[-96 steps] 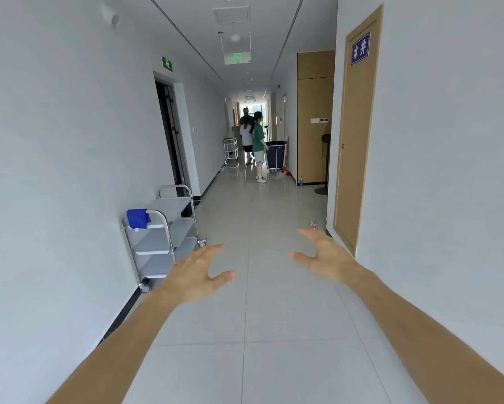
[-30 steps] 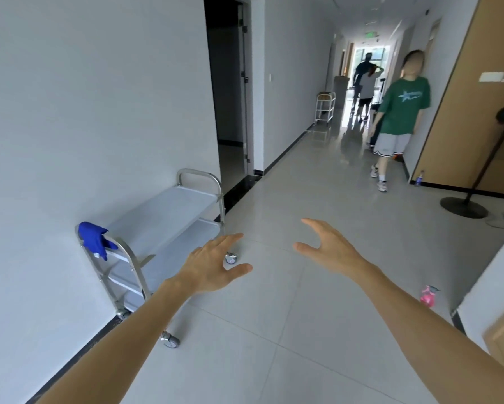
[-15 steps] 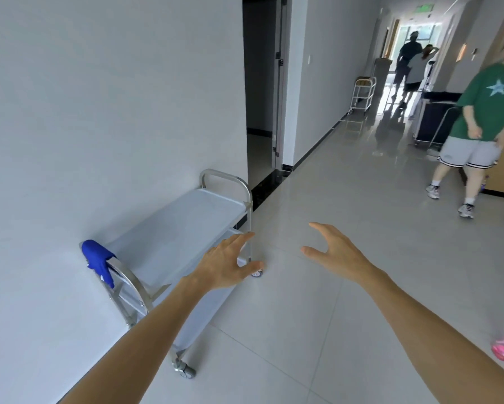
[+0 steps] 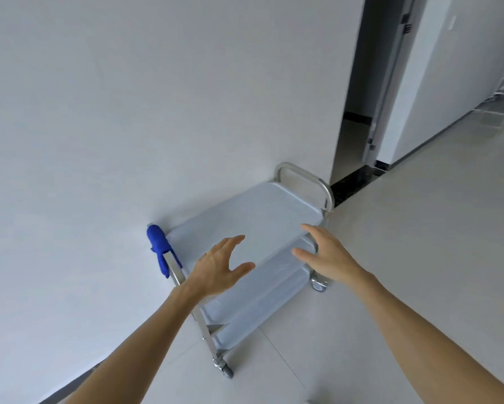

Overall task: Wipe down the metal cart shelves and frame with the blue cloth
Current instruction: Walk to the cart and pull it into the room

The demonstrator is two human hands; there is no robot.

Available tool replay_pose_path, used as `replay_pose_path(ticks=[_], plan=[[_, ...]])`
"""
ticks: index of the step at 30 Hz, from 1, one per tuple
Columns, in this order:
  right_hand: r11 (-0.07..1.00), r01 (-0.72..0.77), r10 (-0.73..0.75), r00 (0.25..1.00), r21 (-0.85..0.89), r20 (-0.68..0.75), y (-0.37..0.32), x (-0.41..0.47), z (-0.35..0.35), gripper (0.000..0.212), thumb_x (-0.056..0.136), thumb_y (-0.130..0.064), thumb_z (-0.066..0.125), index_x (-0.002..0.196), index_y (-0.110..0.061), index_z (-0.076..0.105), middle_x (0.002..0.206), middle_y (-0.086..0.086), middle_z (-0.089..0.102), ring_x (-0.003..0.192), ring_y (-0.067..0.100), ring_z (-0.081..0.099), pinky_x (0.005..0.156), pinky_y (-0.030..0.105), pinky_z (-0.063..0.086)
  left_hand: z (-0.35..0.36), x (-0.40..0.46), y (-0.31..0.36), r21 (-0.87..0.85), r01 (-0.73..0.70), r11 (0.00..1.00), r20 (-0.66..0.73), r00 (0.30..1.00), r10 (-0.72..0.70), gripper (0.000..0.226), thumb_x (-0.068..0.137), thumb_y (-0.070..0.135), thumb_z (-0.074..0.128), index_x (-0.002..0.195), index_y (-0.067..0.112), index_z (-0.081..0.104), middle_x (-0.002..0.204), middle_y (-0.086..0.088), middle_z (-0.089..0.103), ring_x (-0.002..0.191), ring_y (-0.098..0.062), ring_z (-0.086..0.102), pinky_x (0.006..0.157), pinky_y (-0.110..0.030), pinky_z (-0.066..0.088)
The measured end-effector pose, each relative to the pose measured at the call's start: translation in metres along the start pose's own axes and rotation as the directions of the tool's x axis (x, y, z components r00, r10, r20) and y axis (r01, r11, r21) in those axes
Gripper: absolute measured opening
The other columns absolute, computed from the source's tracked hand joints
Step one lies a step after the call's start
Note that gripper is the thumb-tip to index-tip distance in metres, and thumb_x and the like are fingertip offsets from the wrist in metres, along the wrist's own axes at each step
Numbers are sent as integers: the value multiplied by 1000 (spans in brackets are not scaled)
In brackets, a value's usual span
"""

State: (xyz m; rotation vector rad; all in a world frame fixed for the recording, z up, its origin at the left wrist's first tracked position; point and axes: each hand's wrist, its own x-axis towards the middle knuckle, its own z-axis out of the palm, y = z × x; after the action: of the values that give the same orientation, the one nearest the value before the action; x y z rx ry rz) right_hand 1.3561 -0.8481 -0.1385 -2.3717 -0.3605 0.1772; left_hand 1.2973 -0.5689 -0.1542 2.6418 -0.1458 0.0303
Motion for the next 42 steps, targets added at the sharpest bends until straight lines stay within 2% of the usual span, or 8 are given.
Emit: replay_pose_path(ticks=[7, 12, 20, 23, 28, 33, 39, 42], plan=[[978, 210, -209, 959, 15, 190, -19, 118, 21, 69, 92, -51, 59, 152, -31, 32, 158, -11, 31, 145, 13, 30, 118, 41, 29, -18, 13, -47, -186, 282, 941, -196, 928, -317, 74, 82, 70, 53, 144, 32, 40, 141, 9, 52, 118, -11, 55, 92, -27, 47], [939, 339, -339, 892, 54, 298, -38, 186, 45, 67, 93, -47, 63, 151, -28, 35, 157, -8, 34, 144, 13, 32, 117, 35, 29, -21, -10, -73, -328, 418, 847, -326, 791, -517, 70, 83, 62, 58, 142, 26, 47, 140, 7, 54, 112, -13, 59, 91, -35, 52], [899, 409, -434, 781, 158, 449, -83, 239, 111, 67, 92, -43, 65, 150, -25, 37, 155, -6, 37, 142, 13, 35, 112, 26, 29, -23, -43, -102, -479, 530, 700, -398, 580, -711, 63, 86, 52, 64, 141, 28, 47, 133, 12, 55, 111, -12, 60, 79, -21, 49], [897, 405, -438, 756, 178, 488, -95, 250, 137, 66, 92, -45, 65, 150, -29, 37, 154, -8, 37, 142, 12, 36, 111, 27, 31, -23, -44, -119, -547, 534, 644, -386, 523, -760, 55, 89, 45, 66, 139, 27, 49, 131, 11, 57, 111, -12, 61, 80, -24, 53], [926, 339, -373, 767, 165, 521, -106, 269, 174, 64, 93, -46, 64, 148, -28, 39, 153, -7, 38, 138, 15, 41, 109, 32, 38, -24, -32, -160, -674, 512, 532, -296, 473, -830, 38, 95, 37, 63, 132, 30, 55, 121, 15, 63, 98, 2, 64, 65, -8, 48], [959, 236, -282, 810, 155, 514, -117, 288, 201, 61, 93, -46, 63, 146, -29, 41, 149, -8, 43, 129, 13, 49, 95, 25, 38, -17, 1, -205, -769, 489, 412, -152, 486, -861, 33, 96, 38, 60, 126, 24, 59, 118, 7, 66, 98, -15, 68, 89, -41, 57], [978, 158, -207, 846, 140, 491, -121, 302, 221, 59, 93, -46, 64, 145, -29, 43, 146, -8, 47, 125, 14, 52, 95, 27, 42, -7, 53, -244, -752, 567, 337, -16, 496, -868, 40, 94, 44, 59, 126, 20, 57, 114, 11, 63, 89, 2, 59, 65, -15, 45], [981, 143, -189, 850, 130, 492, -117, 308, 226, 56, 93, -44, 65, 143, -28, 45, 144, -7, 49, 123, 14, 54, 94, 26, 43, 1, 77, -256, -701, 638, 319, 33, 476, -879, 45, 93, 45, 61, 124, 13, 55, 114, 1, 63, 88, -11, 62, 68, -22, 46]])
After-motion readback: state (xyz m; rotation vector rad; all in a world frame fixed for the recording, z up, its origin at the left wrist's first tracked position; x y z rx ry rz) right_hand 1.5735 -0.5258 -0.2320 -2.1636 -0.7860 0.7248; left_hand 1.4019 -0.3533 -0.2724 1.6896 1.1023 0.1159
